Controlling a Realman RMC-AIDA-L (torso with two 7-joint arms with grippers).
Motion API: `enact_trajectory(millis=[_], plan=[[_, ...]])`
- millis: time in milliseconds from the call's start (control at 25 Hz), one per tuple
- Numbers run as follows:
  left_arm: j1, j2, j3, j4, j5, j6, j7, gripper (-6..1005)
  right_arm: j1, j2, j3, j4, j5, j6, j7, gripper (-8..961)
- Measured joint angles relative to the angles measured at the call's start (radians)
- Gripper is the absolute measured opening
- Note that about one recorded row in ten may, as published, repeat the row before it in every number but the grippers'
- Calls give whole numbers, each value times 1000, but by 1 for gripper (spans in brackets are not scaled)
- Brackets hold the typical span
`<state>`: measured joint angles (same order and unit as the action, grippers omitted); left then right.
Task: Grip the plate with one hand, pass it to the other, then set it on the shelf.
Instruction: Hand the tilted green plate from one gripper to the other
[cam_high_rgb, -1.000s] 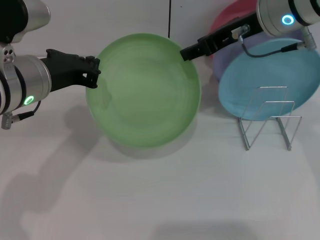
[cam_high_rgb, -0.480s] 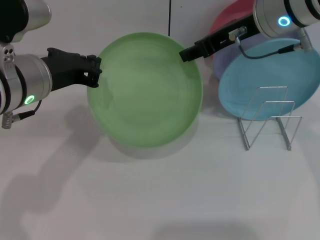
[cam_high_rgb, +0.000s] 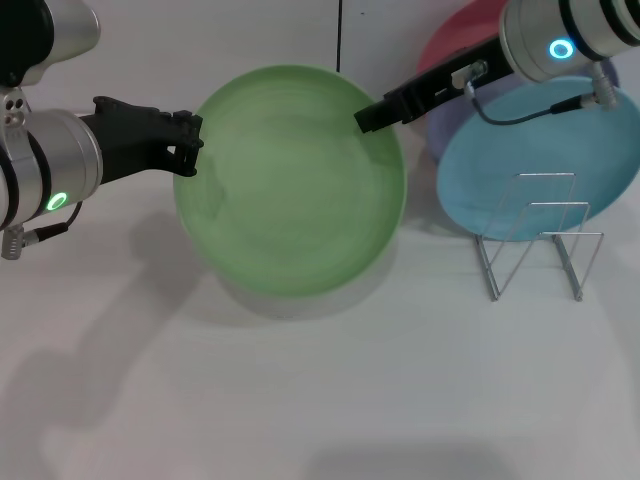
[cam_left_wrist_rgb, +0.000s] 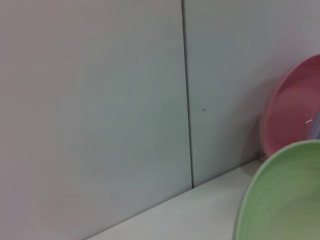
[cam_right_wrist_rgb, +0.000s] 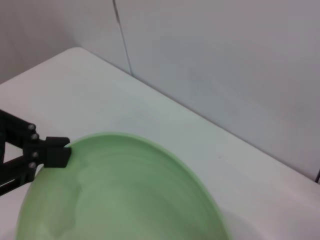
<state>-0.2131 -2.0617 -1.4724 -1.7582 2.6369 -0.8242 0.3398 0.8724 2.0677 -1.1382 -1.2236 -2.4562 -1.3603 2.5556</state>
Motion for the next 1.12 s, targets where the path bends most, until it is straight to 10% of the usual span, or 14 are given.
enact_trajectory(millis=[1120], plan=[[2,0,0,-14,0,-10,1,108,5,3,-20,3,-26,3,8,260]])
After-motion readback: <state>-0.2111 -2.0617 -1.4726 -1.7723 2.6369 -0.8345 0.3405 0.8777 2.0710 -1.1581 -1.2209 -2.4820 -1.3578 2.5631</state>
